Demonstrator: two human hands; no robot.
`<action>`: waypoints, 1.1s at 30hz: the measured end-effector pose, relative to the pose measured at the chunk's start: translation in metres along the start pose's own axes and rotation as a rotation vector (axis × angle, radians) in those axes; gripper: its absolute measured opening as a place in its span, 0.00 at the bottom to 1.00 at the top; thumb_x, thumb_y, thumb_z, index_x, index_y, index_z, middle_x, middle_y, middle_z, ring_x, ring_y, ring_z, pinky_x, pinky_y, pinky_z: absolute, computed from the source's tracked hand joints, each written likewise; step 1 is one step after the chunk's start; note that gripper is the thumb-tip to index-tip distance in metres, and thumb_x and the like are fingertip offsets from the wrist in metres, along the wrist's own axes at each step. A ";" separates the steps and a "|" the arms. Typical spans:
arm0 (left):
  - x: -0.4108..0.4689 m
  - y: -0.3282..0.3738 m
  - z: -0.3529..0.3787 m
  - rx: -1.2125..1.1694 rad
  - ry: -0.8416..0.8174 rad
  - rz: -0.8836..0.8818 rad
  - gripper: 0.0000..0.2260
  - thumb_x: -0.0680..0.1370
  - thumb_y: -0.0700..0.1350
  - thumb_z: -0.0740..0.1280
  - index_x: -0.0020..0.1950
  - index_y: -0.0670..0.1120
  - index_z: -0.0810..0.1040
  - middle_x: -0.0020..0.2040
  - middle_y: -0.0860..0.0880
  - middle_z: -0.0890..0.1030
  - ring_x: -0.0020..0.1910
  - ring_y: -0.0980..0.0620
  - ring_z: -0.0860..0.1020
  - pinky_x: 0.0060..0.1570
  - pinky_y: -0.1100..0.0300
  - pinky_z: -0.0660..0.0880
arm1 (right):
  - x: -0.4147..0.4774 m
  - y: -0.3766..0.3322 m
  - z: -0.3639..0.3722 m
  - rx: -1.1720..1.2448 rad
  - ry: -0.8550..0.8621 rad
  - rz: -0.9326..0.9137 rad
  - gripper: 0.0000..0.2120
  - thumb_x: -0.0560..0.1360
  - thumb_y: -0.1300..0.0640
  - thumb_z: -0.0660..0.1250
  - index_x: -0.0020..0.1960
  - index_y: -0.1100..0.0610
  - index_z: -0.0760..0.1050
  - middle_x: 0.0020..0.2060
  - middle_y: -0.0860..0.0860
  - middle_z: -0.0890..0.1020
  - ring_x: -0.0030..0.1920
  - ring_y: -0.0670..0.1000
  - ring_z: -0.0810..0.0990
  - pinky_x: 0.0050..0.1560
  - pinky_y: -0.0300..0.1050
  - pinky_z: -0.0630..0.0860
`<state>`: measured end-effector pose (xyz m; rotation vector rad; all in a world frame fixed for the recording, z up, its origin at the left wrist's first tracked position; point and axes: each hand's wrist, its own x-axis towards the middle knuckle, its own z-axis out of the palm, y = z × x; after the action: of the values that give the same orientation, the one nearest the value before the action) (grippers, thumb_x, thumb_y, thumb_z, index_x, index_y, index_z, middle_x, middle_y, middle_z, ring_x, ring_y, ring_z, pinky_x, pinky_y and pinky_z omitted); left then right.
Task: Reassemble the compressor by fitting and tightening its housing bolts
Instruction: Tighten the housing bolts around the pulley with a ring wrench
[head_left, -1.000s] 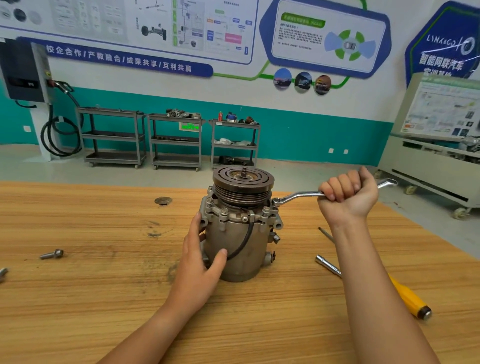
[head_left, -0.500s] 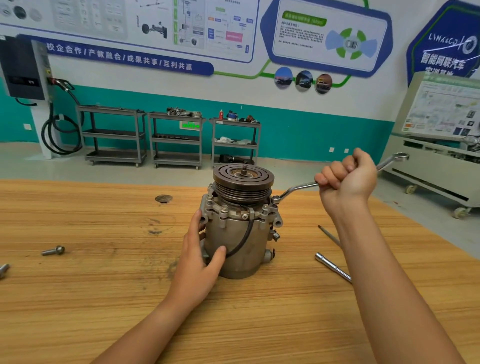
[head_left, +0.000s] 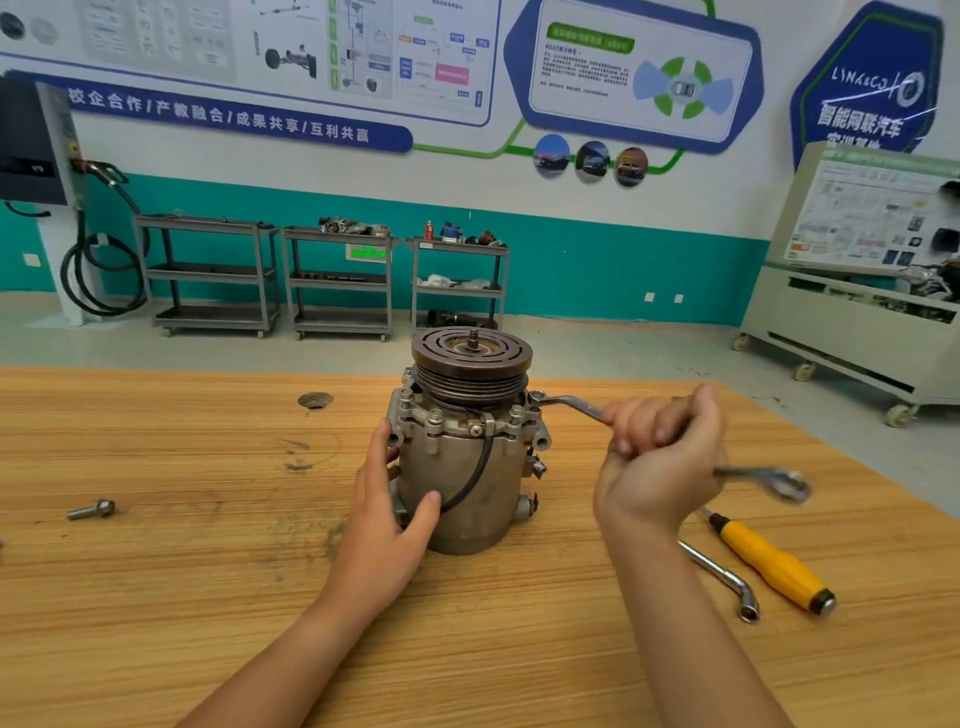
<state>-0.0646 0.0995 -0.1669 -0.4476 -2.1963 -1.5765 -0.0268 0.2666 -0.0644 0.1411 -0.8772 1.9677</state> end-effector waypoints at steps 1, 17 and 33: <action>0.000 0.001 0.000 0.003 -0.003 -0.001 0.38 0.77 0.47 0.66 0.60 0.80 0.40 0.73 0.54 0.60 0.70 0.56 0.63 0.66 0.49 0.67 | -0.014 0.003 0.003 -0.084 -0.045 -0.083 0.25 0.77 0.59 0.53 0.21 0.50 0.65 0.18 0.44 0.64 0.22 0.46 0.62 0.30 0.40 0.69; 0.000 -0.017 0.005 0.081 -0.009 -0.149 0.07 0.77 0.35 0.64 0.39 0.42 0.73 0.37 0.45 0.73 0.45 0.43 0.70 0.38 0.71 0.67 | -0.085 0.069 0.068 -1.061 -0.348 -0.701 0.18 0.77 0.52 0.59 0.34 0.58 0.79 0.32 0.52 0.78 0.38 0.54 0.77 0.63 0.64 0.66; 0.000 0.004 0.000 -0.023 -0.001 -0.027 0.39 0.77 0.46 0.66 0.59 0.81 0.41 0.73 0.53 0.61 0.71 0.54 0.63 0.67 0.48 0.66 | 0.075 -0.046 0.031 0.263 0.036 0.283 0.21 0.82 0.52 0.49 0.30 0.53 0.55 0.19 0.46 0.54 0.20 0.46 0.50 0.22 0.35 0.49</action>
<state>-0.0625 0.1005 -0.1632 -0.4274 -2.1964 -1.6175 -0.0391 0.3142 0.0147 0.1391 -0.6383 2.3395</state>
